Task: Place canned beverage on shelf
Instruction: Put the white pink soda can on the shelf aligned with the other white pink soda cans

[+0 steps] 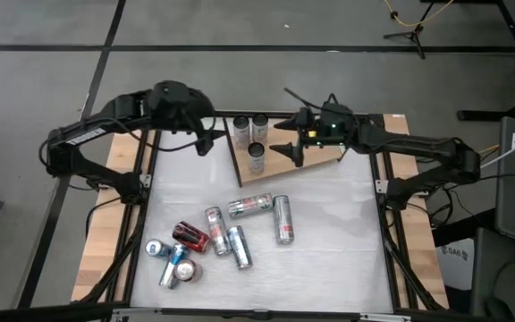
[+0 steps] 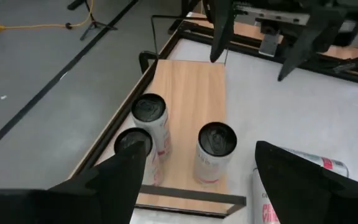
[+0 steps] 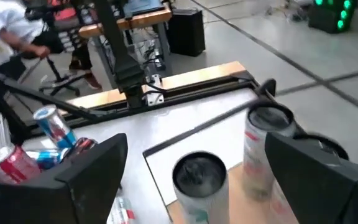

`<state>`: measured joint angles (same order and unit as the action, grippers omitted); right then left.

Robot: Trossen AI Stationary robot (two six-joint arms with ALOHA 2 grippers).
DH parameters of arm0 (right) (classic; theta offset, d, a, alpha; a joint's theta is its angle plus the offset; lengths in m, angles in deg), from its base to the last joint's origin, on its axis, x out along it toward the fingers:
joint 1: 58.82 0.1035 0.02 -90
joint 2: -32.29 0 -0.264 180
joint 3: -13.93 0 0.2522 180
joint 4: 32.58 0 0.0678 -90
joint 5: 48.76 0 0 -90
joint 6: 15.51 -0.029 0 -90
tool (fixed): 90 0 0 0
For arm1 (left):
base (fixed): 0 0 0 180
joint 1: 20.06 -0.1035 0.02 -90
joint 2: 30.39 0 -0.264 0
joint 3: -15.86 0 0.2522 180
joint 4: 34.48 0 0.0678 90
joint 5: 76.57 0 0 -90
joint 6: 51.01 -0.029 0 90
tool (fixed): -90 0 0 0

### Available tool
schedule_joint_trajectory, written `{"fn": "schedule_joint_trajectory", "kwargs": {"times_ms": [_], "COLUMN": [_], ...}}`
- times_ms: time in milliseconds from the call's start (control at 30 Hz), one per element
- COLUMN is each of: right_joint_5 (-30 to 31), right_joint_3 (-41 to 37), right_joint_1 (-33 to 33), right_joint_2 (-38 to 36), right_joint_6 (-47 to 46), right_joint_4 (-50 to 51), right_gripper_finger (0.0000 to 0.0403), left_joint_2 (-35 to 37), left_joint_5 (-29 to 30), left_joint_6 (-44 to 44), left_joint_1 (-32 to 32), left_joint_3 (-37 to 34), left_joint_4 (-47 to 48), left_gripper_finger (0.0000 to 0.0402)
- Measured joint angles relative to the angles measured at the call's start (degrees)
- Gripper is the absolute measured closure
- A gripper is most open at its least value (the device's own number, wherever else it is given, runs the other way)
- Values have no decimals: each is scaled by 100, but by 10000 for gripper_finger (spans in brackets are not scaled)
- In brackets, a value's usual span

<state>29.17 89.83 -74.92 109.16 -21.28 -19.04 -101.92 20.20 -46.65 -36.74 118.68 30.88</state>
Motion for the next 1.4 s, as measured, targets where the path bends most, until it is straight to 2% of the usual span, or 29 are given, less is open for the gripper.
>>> {"fn": "schedule_joint_trajectory", "kwargs": {"times_ms": [200,567,667,867,1400], "right_joint_5": [-34,-45,-36,412,655], "right_joint_3": [628,1533,1568,1568,1568], "right_joint_1": [317,332,326,285,282], "right_joint_2": [496,1363,1528,1760,2171], "right_joint_6": [849,1245,1252,1382,1512], "right_joint_4": [172,980,1199,1468,1485], "right_gripper_finger": [27,27,27,27,27], "left_joint_2": [45,22,18,18,18], "left_joint_5": [15,1,-2,-2,-2], "left_joint_6": [2,2,2,0,0], "left_joint_1": [22,24,26,26,26], "left_joint_3": [-1,-2,-2,-2,-2], "left_joint_4": [61,65,69,72,96], "left_gripper_finger": [107,107,107,107,107]}}
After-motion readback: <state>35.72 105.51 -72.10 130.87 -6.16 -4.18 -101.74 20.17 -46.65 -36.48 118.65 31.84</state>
